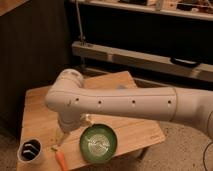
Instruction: Drag the pepper across the table
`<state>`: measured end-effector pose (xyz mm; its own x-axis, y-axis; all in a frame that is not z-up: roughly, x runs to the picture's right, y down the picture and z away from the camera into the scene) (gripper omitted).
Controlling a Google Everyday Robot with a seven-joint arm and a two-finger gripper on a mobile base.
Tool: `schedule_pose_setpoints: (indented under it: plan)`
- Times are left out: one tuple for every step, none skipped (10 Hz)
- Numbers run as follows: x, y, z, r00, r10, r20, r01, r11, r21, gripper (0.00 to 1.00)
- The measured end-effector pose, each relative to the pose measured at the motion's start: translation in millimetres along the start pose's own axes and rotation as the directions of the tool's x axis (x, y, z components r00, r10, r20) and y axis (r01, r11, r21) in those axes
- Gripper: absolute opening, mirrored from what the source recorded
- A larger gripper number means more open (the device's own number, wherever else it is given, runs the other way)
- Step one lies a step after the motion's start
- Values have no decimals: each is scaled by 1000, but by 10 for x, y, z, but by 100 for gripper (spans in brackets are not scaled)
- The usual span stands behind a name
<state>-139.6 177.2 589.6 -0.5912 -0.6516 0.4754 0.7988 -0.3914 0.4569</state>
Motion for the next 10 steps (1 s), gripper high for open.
schedule_pose_setpoints:
  plan:
    - [43,-116,152,1000,-24,-1,24,1000,14,80]
    - [76,-189,293,999,-35,-4,35,999,16,80]
    - [87,-237,414,999,-41,-3,41,999,15,80]
    - [88,-290,565,999,-42,2,42,999,10,80]
    - [78,-339,690,999,-44,10,44,999,7,80]
    - [58,-432,851,998,-51,24,51,999,5,80]
    - [49,-489,951,998,-54,32,54,999,2,80]
    - [46,-527,1072,998,-55,43,54,999,6,80]
    - [56,-543,1163,997,-57,49,56,998,9,80]
    - [83,-570,1248,997,-60,52,59,998,14,80]
